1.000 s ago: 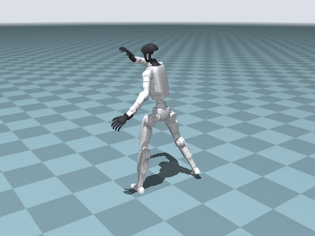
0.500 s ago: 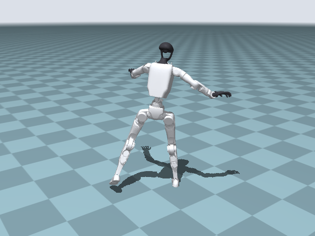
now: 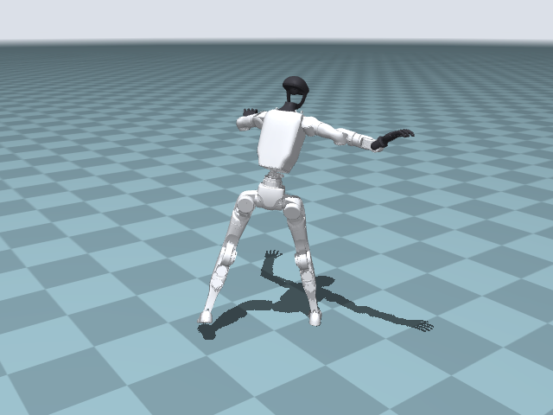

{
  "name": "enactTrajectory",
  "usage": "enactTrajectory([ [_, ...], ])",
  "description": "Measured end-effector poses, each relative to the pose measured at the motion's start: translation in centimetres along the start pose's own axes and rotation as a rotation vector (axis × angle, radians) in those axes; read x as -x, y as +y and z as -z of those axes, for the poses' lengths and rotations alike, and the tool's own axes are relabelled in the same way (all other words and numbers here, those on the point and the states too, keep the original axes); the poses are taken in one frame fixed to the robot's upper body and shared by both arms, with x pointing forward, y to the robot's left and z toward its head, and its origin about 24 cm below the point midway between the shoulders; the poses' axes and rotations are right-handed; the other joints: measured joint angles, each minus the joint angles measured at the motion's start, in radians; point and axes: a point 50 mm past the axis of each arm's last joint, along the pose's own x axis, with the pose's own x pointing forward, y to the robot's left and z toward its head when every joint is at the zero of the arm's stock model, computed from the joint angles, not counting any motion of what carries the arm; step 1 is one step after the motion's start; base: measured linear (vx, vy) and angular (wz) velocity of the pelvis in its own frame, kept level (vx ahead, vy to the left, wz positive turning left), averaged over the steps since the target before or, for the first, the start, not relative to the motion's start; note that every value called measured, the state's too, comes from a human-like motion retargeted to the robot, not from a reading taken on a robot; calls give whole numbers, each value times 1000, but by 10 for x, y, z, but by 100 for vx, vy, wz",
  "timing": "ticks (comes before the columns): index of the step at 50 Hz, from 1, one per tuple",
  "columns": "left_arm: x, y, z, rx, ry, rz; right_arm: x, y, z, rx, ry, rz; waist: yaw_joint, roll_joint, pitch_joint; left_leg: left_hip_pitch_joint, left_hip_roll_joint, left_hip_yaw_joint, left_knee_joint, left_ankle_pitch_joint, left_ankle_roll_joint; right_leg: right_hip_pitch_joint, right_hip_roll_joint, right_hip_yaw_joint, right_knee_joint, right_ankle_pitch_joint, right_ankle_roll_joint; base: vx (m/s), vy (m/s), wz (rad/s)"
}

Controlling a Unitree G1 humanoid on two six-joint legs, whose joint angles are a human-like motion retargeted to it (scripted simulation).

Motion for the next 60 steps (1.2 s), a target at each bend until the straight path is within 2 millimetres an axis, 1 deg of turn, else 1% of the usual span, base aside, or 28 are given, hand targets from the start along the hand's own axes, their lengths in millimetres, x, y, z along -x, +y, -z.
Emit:
enactTrajectory([
  [2,-4,7,-37,162,-105,15,32,38,27,-52,166,-135,41,48,4,-10,76,130,-18,-85,13,-1,12,-79,16,-2,-17,-14,16,173],
  [5,2,18,-94,402,-289,31,99,91,56,-133,430,-344,103,95,-16,-22,90,273,-89,-178,34,14,-43,-205,35,2,-11,-12,31,221],
  [7,17,20,-130,538,-409,50,154,122,64,-171,553,-492,167,118,-40,-38,70,281,-130,-215,35,26,-93,-295,78,1,2,-9,37,239],
  [8,24,22,-147,607,-454,46,184,135,59,-196,594,-571,204,134,-50,-60,56,260,-148,-220,40,45,-113,-335,64,18,-5,-9,38,244],
  [10,42,18,-177,727,-526,85,245,156,36,-240,599,-755,296,160,-74,-101,25,188,-162,-228,49,79,-152,-407,70,47,-16,-7,39,236],
  [12,64,4,-200,817,-567,192,298,165,-12,-311,507,-944,407,180,-101,-136,-11,98,-158,-232,60,113,-184,-451,90,79,-36,-3,39,218],
  [13,75,-5,-208,847,-579,263,319,164,-46,-365,437,-1024,461,187,-115,-151,-30,52,-154,-233,67,128,-198,-463,103,96,-48,-1,38,209],
  [15,96,-22,-214,870,-581,409,346,144,-130,-516,271,-1128,561,196,-137,-172,-68,-29,-159,-229,78,150,-219,-467,133,135,-73,1,36,198],
  [17,115,-42,-202,836,-553,546,349,100,-224,-708,64,-1161,647,198,-149,-172,-101,-93,-173,-223,91,163,-227,-434,167,179,-92,4,32,176],
  [19,131,-60,-175,761,-490,651,338,28,-309,-917,-176,-1127,717,192,-148,-163,-130,-145,-190,-217,101,170,-225,-373,200,227,-101,6,26,156],
  [21,141,-76,-134,662,-382,718,319,-67,-375,-1131,-432,-1021,771,180,-136,-151,-153,-190,-210,-210,105,172,-209,-287,224,280,-94,8,20,138],
  [22,146,-81,-110,610,-310,740,309,-121,-397,-1240,-555,-945,794,174,-127,-145,-162,-211,-221,-205,106,174,-197,-238,230,309,-85,10,15,127],
  [23,150,-86,-83,559,-223,753,299,-178,-411,-1356,-669,-861,815,167,-117,-139,-170,-231,-234,-199,104,177,-182,-185,232,339,-72,11,13,123],
  [24,155,-89,-54,512,-127,764,293,-233,-416,-1468,-776,-780,831,162,-110,-134,-175,-251,-248,-194,104,183,-163,-132,229,368,-57,12,10,119],
  [26,167,-86,4,426,78,763,285,-336,-406,-1699,-953,-627,858,150,-101,-125,-181,-293,-279,-181,101,200,-122,-31,211,429,-19,14,6,116],
  [27,172,-81,31,389,178,751,283,-381,-392,-1815,-1024,-560,871,144,-99,-121,-178,-315,-294,-176,97,210,-96,13,204,456,-1,17,-3,116],
  [29,183,-68,79,330,356,709,286,-450,-359,-2019,-1146,-454,890,137,-103,-109,-152,-370,-314,-178,81,227,-29,67,230,479,13,20,-17,124],
  [30,189,-60,100,306,439,676,289,-478,-339,-2117,-1201,-406,895,134,-103,-101,-134,-400,-323,-182,70,234,7,82,259,479,13,25,-29,133],
  [32,198,-45,133,289,587,593,300,-519,-301,-2287,-1290,-328,906,105,-101,-86,-110,-452,-355,-183,48,243,60,93,306,479,13,29,-31,129],
  [35,223,-28,170,279,789,491,327,-552,-252,-2435,-1448,-188,921,52,-111,-67,-100,-509,-408,-179,30,261,102,104,339,479,13,32,-26,107],
  [38,251,-16,196,283,962,427,350,-560,-218,-2467,-1581,6,938,9,-121,-61,-99,-544,-446,-170,24,277,125,125,339,479,13,26,-14,74],
  [40,266,-10,207,279,1054,403,360,-558,-203,-2472,-1633,123,952,-14,-126,-65,-103,-562,-457,-164,24,284,136,142,334,479,13,16,-5,49],
  [42,278,-6,214,262,1116,392,364,-550,-196,-2469,-1671,209,967,-29,-125,-72,-106,-574,-456,-162,28,288,144,155,329,479,13,7,0,32],
  [45,293,-5,219,234,1179,386,368,-534,-196,-2431,-1719,305,987,-48,-118,-84,-110,-583,-451,-160,33,288,147,160,321,479,13,1,0,6],
  [50,314,-8,221,197,1247,396,379,-505,-208,-2255,-1819,430,990,-54,-104,-85,-70,-566,-461,-156,25,283,162,146,296,479,13,-6,-2,-23],
  [54,335,-17,216,127,1288,444,400,-469,-216,-2104,-1994,443,967,-43,-108,-88,-36,-527,-470,-143,23,281,159,134,235,479,13,-15,4,-61],
  [57,350,-27,208,71,1325,465,412,-430,-225,-1972,-2116,395,956,-12,-137,-104,-5,-480,-462,-134,27,275,147,103,159,479,13,-23,14,-100],
  [60,363,-47,191,36,1350,480,425,-380,-237,-1813,-2201,283,947,11,-160,-125,-6,-409,-445,-124,48,267,90,37,70,462,13,-24,18,-128],
])
